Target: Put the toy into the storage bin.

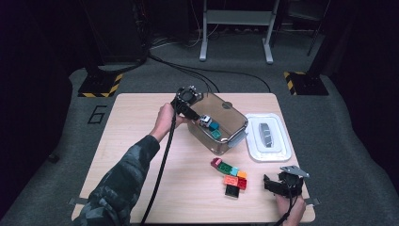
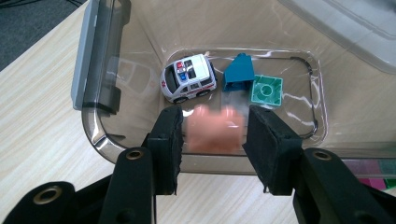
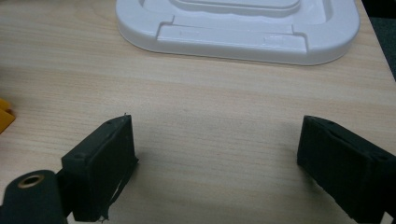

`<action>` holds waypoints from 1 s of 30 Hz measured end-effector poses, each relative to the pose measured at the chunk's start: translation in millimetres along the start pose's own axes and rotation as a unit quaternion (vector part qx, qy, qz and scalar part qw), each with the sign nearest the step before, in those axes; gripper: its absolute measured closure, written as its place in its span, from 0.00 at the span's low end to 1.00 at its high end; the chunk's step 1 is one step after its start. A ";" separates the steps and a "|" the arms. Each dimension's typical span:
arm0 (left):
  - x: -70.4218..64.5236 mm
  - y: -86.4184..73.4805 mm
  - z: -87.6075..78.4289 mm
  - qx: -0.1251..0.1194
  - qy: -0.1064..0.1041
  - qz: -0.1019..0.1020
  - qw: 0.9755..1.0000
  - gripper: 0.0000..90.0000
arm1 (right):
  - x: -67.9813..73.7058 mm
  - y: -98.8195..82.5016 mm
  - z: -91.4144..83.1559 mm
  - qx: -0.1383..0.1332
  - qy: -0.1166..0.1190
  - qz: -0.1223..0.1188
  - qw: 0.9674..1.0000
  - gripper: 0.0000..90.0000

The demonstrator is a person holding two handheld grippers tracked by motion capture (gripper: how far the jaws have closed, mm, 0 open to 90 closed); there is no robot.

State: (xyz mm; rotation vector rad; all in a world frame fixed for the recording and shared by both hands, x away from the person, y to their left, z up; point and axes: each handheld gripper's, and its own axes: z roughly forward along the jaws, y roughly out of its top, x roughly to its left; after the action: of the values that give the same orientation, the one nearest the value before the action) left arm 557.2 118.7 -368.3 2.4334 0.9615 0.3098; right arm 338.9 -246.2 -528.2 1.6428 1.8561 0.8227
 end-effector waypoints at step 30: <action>-58.1 -88.6 -26.0 -0.100 -0.066 0.038 0.992 0.22 | 0.0 -0.2 0.6 -0.005 0.002 0.000 1.000 0.12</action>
State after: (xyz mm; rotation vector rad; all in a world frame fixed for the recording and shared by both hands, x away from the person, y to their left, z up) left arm 454.3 143.6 -394.7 2.2787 0.7459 0.2551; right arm 339.2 -246.1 -528.8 1.6372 1.8517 0.8336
